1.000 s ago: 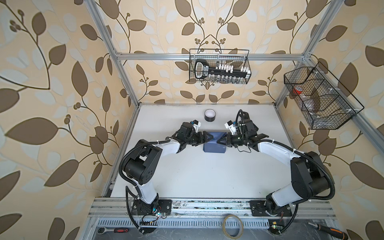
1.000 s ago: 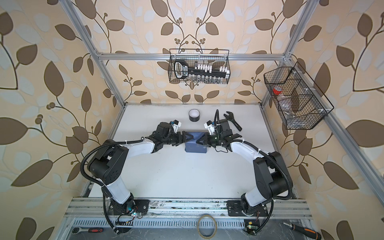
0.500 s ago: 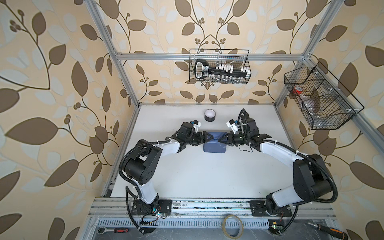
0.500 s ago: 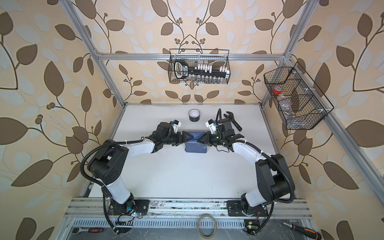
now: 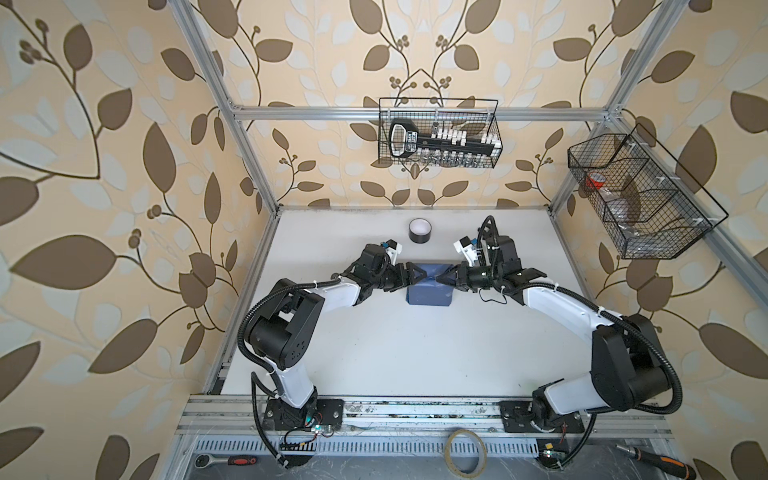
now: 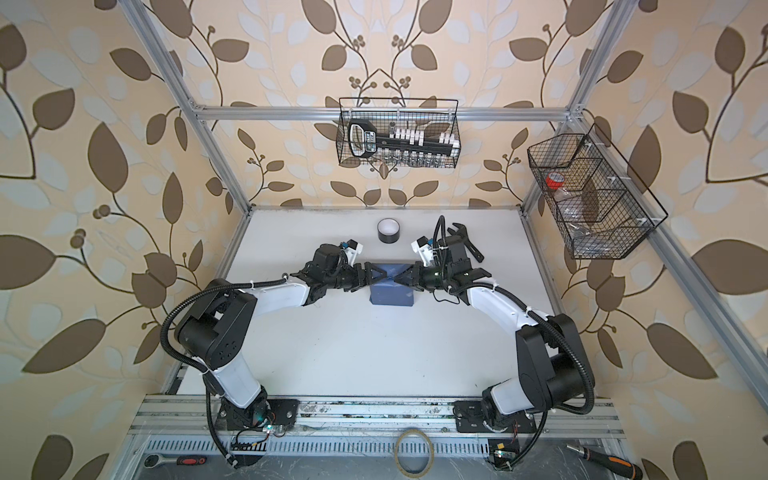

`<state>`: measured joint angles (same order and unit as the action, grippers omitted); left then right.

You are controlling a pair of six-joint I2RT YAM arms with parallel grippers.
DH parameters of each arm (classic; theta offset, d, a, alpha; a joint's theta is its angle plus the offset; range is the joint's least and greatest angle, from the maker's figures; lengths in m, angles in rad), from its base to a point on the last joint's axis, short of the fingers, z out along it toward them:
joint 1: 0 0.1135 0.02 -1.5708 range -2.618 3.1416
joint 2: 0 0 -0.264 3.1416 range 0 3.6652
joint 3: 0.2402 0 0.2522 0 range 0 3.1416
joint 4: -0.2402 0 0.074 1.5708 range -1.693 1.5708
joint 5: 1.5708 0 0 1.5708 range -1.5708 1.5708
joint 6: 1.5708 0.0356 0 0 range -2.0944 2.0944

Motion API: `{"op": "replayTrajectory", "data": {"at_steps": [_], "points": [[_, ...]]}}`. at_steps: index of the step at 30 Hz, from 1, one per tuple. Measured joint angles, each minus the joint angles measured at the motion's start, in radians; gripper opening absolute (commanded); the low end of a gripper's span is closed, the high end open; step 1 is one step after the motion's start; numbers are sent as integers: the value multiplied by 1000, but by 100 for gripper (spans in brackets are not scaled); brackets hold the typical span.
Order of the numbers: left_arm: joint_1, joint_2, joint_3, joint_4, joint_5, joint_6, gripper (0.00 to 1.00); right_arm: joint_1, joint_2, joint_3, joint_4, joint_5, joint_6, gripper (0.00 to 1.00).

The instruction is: Wrap the gift box in paper

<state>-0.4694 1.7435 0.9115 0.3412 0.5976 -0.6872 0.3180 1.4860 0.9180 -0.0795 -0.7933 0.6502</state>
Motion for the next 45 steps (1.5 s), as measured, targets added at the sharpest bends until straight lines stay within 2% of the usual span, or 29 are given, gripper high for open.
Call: {"op": "replayTrajectory", "data": {"at_steps": [8, 19, 35, 45], "points": [[0, 0, 0, 0, 0, 0, 79, 2, 69, 6, 18, -1, 8, 0], [0, 0, 0, 0, -1, 0, 79, 0, 92, 13, 34, -3, 11, 0], [-1, -22, 16, -76, -29, 2, 89, 0, 94, 9, 39, -2, 3, 0], [-2, -21, 59, -158, -31, 28, 84, 0, 94, 9, 39, -2, -8, 0]]}}
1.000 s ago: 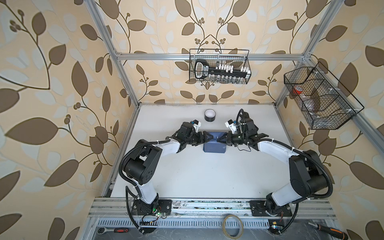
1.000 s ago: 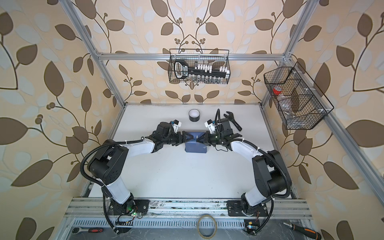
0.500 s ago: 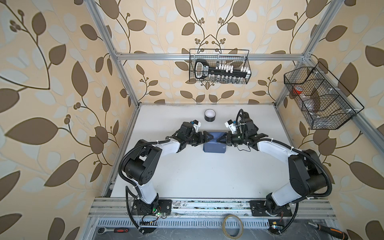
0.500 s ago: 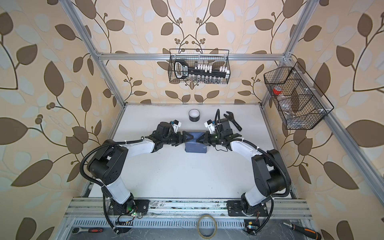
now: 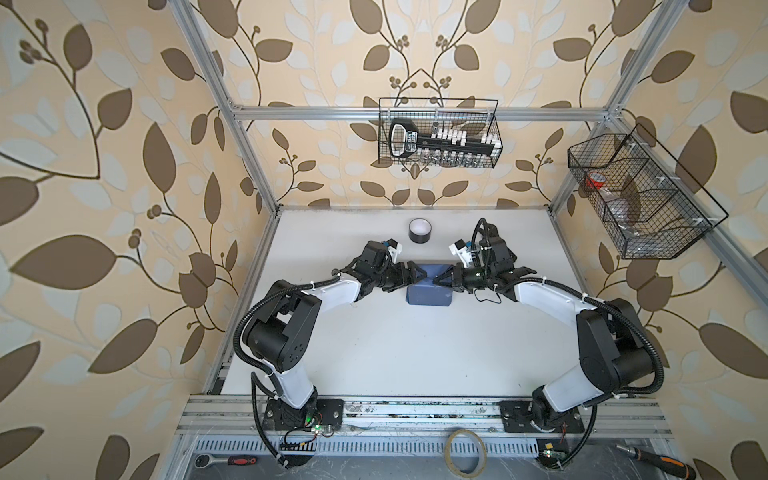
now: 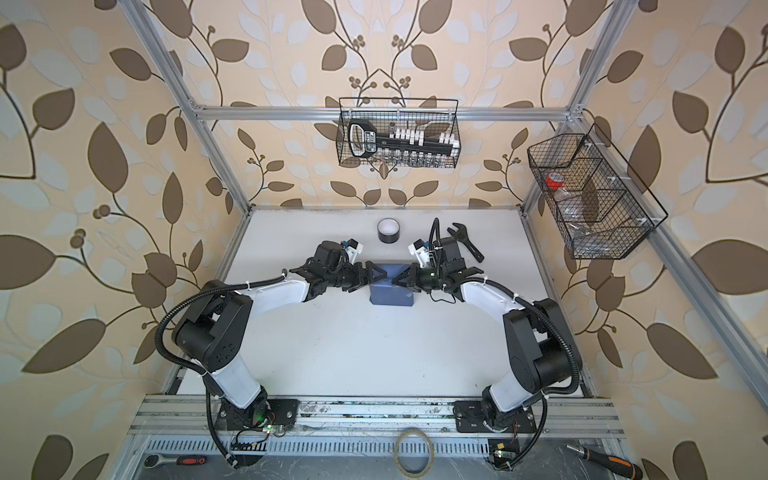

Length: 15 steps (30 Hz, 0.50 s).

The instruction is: Wrap the gift box in paper

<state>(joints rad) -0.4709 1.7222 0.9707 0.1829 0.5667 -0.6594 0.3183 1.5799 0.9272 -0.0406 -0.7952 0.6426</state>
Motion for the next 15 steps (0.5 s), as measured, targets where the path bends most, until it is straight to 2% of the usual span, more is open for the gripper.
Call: {"op": "replayTrajectory", "data": {"at_steps": [7, 15], "points": [[-1, 5, 6, 1, 3, 13, 80, 0, -27, 0, -19, -1, 13, 0], [-1, 19, 18, 3, 10, 29, 80, 0, -120, 8, -31, 1, 38, 0]]}}
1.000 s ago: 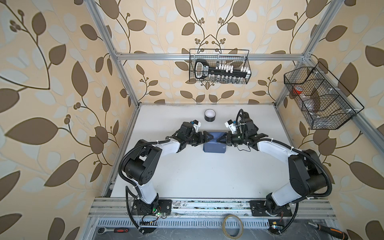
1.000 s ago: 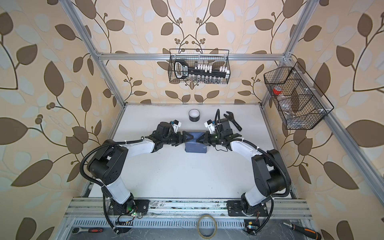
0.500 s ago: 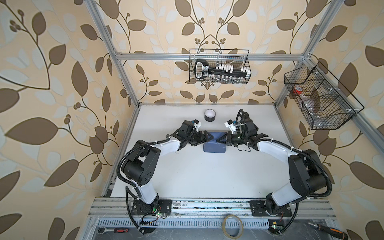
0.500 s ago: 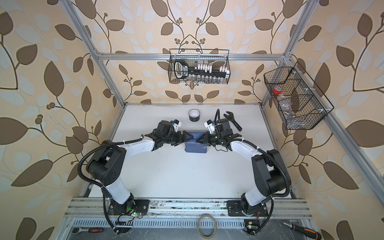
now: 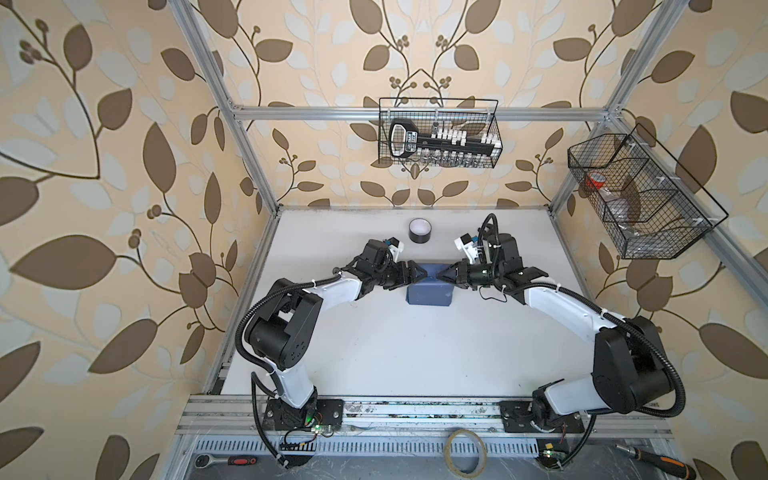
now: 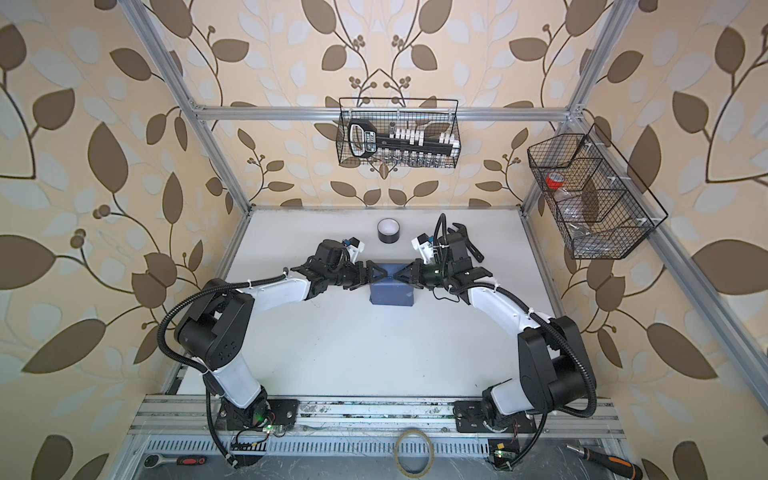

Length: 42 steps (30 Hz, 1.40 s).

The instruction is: Wrap the gift box in paper

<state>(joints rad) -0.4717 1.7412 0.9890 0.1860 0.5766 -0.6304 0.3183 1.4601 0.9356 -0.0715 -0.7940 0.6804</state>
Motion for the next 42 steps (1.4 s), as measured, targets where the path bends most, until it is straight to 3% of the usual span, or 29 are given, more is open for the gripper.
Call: {"op": "replayTrajectory", "data": {"at_steps": [12, 42], "points": [[0, 2, 1, 1, 0, 3, 80, 14, 73, 72, 8, 5, 19, 0], [0, 2, 2, 0, -2, 7, 80, 1, 138, 12, 34, 12, 1, 0]]}}
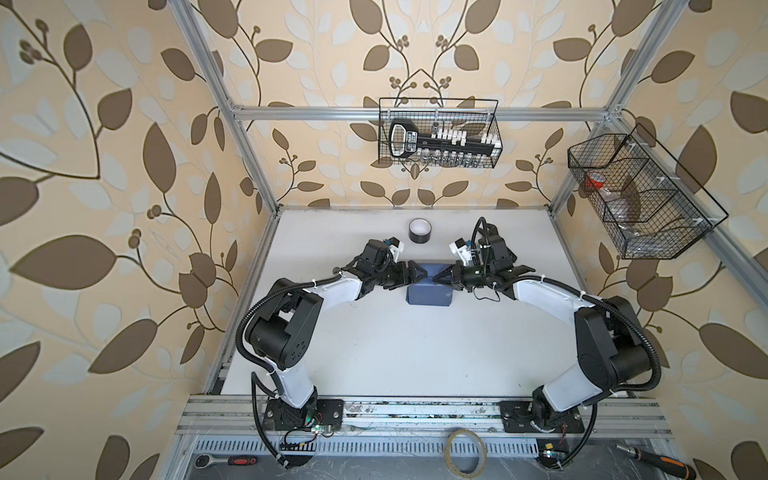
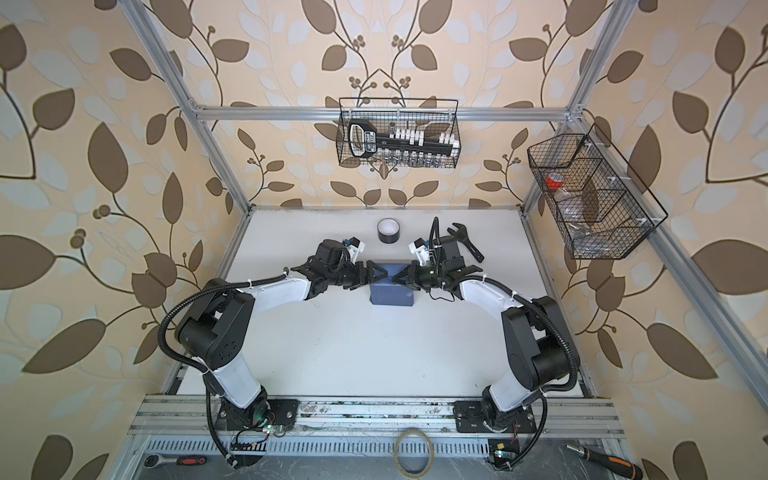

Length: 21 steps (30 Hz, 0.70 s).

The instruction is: Wrap the gift box in paper

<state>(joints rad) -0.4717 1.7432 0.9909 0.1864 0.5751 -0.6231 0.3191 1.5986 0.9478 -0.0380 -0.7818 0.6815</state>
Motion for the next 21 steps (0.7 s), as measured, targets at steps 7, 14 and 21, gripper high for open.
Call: {"op": "replayTrajectory", "data": {"at_steps": [7, 14, 21], "points": [[0, 0, 1, -3, -2, 2, 83, 0, 2, -1, 0, 1, -21, 0], [0, -1, 13, -27, -10, 4, 87, 0, 5, -1, -2, 3, -35, 0], [0, -3, 16, -34, -21, 13, 91, 0, 18, 6, 1, -5, -47, 0]]}}
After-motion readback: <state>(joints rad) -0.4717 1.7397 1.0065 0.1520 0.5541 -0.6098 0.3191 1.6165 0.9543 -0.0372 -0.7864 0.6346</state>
